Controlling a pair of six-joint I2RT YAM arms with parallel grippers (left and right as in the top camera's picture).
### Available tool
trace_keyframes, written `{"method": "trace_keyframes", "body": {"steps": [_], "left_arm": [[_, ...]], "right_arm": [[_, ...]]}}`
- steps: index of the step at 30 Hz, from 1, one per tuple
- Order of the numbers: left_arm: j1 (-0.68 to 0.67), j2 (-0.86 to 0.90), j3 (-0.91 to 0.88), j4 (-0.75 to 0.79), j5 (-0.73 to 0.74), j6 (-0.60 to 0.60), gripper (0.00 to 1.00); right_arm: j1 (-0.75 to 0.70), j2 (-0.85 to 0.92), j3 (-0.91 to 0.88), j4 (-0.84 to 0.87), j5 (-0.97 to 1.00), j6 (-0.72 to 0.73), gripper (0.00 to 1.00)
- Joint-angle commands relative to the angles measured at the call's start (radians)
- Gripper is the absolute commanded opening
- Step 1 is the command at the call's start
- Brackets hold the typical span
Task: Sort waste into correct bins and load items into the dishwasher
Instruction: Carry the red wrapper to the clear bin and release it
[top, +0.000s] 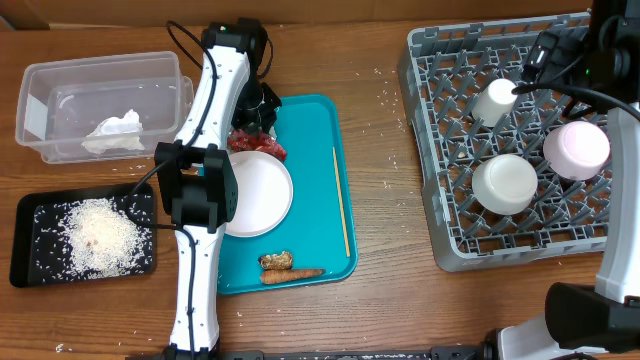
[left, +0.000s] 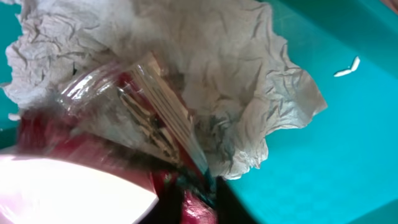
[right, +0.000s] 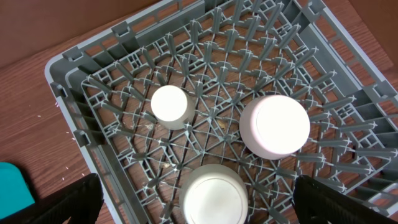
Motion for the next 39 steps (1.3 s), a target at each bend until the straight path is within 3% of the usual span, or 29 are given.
{"method": "trace_keyframes", "body": {"steps": [1, 11, 24, 32, 39], "left_arm": [[-0.001, 0.011, 0.0, 0.001, -0.01, -0.005, 0.04], [0.01, -0.057, 0.058, -0.067, 0.125, 0.05, 0.04], [0.05, -0.246, 0.098, -0.05, 0.123, 0.08, 0.04], [0.177, -0.249, 0.098, 0.031, -0.012, 0.081, 0.04], [0.35, -0.249, 0.098, 0.158, -0.014, 0.079, 0.04]], "right_arm": [[0.0, 0.0, 0.002, 0.003, 0.006, 0.007, 1.0], [0.0, 0.0, 0.002, 0.003, 0.006, 0.007, 1.0], [0.0, 0.0, 0.002, 0.003, 0.006, 0.007, 1.0], [0.0, 0.0, 0.002, 0.003, 0.006, 0.007, 1.0], [0.0, 0.0, 0.002, 0.003, 0.006, 0.007, 1.0]]}}
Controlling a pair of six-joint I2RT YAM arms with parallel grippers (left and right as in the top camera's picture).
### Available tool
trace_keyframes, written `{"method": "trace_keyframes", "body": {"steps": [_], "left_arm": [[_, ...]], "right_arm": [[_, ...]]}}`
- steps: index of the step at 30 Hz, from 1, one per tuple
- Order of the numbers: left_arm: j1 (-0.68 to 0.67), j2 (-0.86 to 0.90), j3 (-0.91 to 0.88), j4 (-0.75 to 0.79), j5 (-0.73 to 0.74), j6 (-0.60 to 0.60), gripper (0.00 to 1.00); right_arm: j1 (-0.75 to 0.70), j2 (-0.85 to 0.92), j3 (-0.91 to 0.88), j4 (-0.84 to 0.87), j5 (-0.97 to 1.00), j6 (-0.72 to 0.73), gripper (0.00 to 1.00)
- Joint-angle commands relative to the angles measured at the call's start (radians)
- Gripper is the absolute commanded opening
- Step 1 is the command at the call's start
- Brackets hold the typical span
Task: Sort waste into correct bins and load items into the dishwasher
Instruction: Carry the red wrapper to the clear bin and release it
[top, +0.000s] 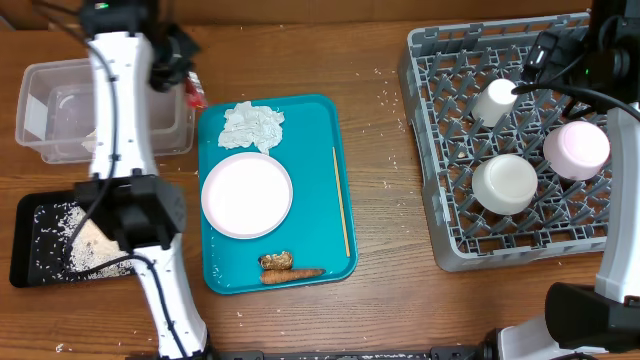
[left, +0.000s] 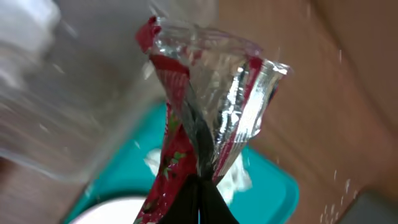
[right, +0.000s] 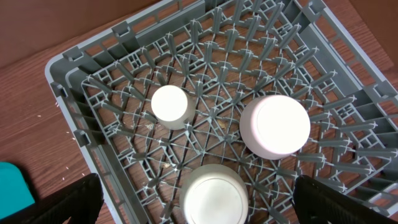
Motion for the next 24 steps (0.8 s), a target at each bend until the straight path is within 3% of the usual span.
{"method": "trace_keyframes", "body": {"steps": [1, 4, 5, 6, 7, 11, 17, 24], "left_arm": [[0.081, -0.004, 0.012, 0.029, -0.028, 0.019, 0.04], [0.136, -0.004, 0.012, 0.043, -0.025, 0.019, 0.08], [0.152, -0.004, 0.012, 0.043, -0.026, 0.019, 0.24], [0.164, -0.004, 0.012, 0.043, -0.026, 0.019, 0.54], [0.174, -0.004, 0.012, 0.043, -0.026, 0.019, 0.68], [0.195, -0.004, 0.012, 0.024, -0.009, 0.02, 0.75], [0.136, -0.004, 0.012, -0.086, 0.165, 0.031, 0.75], [-0.032, -0.004, 0.002, -0.118, 0.12, 0.083, 0.72]], "right_arm": [[-0.001, 0.0, 0.002, 0.004, 0.006, 0.008, 1.0], [-0.001, 0.0, 0.002, 0.004, 0.006, 0.008, 1.0], [-0.001, 0.0, 0.002, 0.004, 0.006, 0.008, 1.0], [-0.001, 0.0, 0.002, 0.004, 0.006, 0.008, 1.0], [-0.001, 0.0, 0.002, 0.004, 0.006, 0.008, 1.0], [-0.001, 0.0, 0.002, 0.004, 0.006, 0.008, 1.0], [-0.001, 0.0, 0.002, 0.004, 0.006, 0.008, 1.0], [-0.001, 0.0, 0.002, 0.004, 0.006, 0.008, 1.0]]}}
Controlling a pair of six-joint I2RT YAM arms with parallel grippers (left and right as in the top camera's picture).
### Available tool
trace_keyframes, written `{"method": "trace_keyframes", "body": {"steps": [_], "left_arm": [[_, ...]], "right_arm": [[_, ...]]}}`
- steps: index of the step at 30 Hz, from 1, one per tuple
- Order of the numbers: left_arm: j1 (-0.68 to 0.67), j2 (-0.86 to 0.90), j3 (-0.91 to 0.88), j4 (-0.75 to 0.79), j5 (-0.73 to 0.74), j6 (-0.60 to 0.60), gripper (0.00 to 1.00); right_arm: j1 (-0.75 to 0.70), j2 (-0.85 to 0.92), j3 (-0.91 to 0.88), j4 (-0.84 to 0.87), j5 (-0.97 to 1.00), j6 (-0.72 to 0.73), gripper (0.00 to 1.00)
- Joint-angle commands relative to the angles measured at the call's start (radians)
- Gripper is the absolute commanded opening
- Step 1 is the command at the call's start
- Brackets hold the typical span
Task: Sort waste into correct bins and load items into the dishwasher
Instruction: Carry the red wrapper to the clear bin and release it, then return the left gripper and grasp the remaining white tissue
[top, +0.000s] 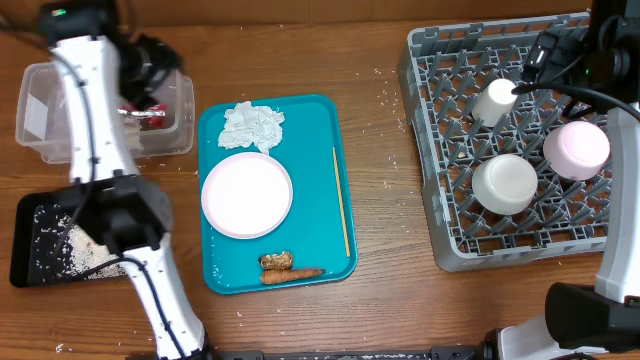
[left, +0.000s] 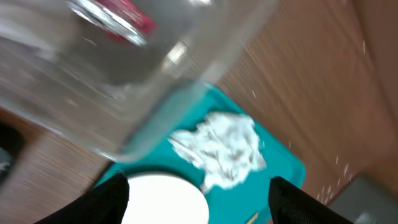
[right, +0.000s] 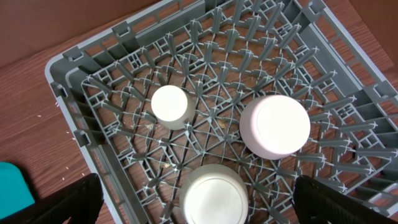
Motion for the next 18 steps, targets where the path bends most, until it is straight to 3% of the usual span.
{"method": "trace_keyframes", "body": {"steps": [1, 5, 10, 18], "left_arm": [[-0.116, -0.003, -0.004, -0.001, -0.031, 0.033, 0.72], [-0.248, 0.018, -0.04, 0.042, -0.182, -0.011, 0.71], [-0.331, 0.051, -0.106, 0.121, -0.189, -0.011, 0.72], [-0.349, 0.166, -0.114, 0.141, -0.189, -0.01, 0.71]], "right_arm": [[-0.001, 0.0, 0.002, 0.004, 0.007, 0.008, 1.0], [-0.001, 0.0, 0.002, 0.004, 0.007, 0.008, 1.0], [-0.001, 0.0, 0.002, 0.004, 0.007, 0.008, 1.0], [-0.001, 0.0, 0.002, 0.004, 0.007, 0.008, 1.0]]}}
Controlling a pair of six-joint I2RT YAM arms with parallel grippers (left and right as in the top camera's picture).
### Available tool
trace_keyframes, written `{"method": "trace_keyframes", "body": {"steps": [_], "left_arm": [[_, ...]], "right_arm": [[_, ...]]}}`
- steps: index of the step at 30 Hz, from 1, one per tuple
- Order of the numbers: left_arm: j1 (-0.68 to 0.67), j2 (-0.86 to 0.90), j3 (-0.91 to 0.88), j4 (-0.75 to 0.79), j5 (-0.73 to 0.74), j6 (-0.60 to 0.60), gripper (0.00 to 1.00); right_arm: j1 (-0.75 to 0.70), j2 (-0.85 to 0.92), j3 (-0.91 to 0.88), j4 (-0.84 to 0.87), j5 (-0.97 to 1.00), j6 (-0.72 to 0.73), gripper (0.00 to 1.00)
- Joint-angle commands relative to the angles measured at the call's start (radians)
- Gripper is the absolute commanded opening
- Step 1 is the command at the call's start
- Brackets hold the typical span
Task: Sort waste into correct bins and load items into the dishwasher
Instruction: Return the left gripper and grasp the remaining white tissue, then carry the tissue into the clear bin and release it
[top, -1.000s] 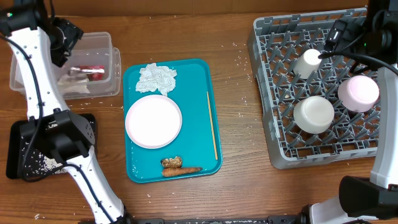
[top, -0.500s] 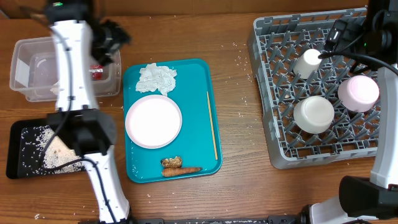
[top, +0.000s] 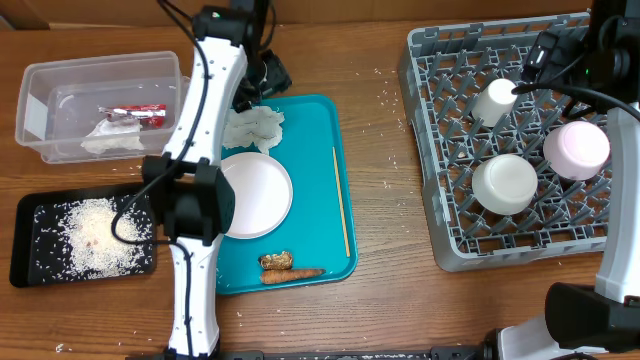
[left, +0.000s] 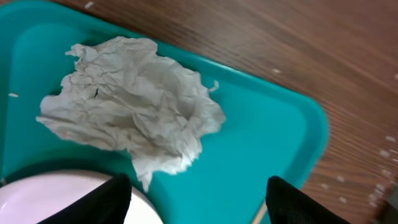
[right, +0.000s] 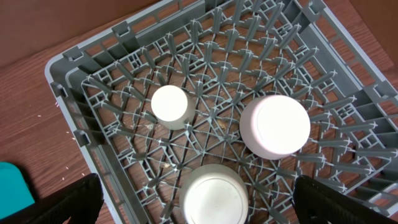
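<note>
A crumpled white napkin (top: 255, 128) (left: 130, 118) lies at the back of the teal tray (top: 320, 190), just behind a white plate (top: 255, 195) (left: 56, 199). My left gripper (top: 262, 85) (left: 196, 185) hovers open above the napkin, nothing between its fingers. A red wrapper (top: 130, 113) rests in the clear bin (top: 100, 70) beside a white tissue. My right gripper (top: 545, 50) (right: 199, 186) hangs open over the grey dish rack (top: 440, 150), which holds a small white cup (right: 170, 106), a pink cup (right: 275, 126) and a white bowl (right: 214, 196).
A chopstick (top: 341, 200) lies along the tray's right side, and food scraps (top: 285, 267) sit at its front. A black tray with rice (top: 40, 260) stands at the front left. Rice grains are scattered on the wooden table between tray and rack.
My left gripper, still open, has moved from over the clear bin to above the napkin at the back of the teal tray. The right arm has not moved.
My left gripper was down on the tray at the red wrapper beside the napkin. Then it held the wrapper in the air near the clear bin. Then it was open over the bin with the wrapper inside. Now it is back over the tray.
</note>
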Motion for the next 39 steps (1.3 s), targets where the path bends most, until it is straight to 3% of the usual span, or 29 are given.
{"method": "trace_keyframes", "body": {"steps": [1, 8, 12, 18, 26, 28, 33, 37, 39], "left_arm": [[0.005, 0.066, -0.008, 0.0, -0.024, -0.007, 0.71], [0.005, 0.134, -0.008, -0.01, -0.02, -0.008, 0.71], [0.003, 0.158, -0.008, -0.019, -0.022, -0.006, 0.66], [0.009, 0.175, -0.012, -0.041, -0.032, 0.001, 0.43], [0.016, 0.175, -0.012, -0.035, -0.056, 0.005, 0.35], [0.018, 0.177, -0.018, -0.029, -0.164, 0.004, 0.35], [0.018, 0.177, -0.039, -0.023, -0.152, 0.005, 0.49], [0.018, 0.177, -0.045, -0.017, -0.126, 0.008, 0.47], [0.018, 0.177, -0.045, -0.017, -0.116, 0.008, 0.39]], "right_arm": [[-0.001, 0.0, 0.002, 0.004, 0.006, 0.007, 1.0], [-0.001, 0.0, 0.002, 0.004, 0.006, 0.007, 1.0], [-0.001, 0.0, 0.002, 0.003, 0.006, 0.007, 1.0], [-0.001, 0.0, 0.002, 0.004, 0.006, 0.007, 1.0], [-0.001, 0.0, 0.002, 0.003, 0.006, 0.007, 1.0], [-0.001, 0.0, 0.002, 0.004, 0.006, 0.007, 1.0], [-0.001, 0.0, 0.002, 0.004, 0.006, 0.008, 1.0], [-0.001, 0.0, 0.002, 0.004, 0.006, 0.007, 1.0], [-0.001, 0.0, 0.002, 0.004, 0.006, 0.007, 1.0]]}}
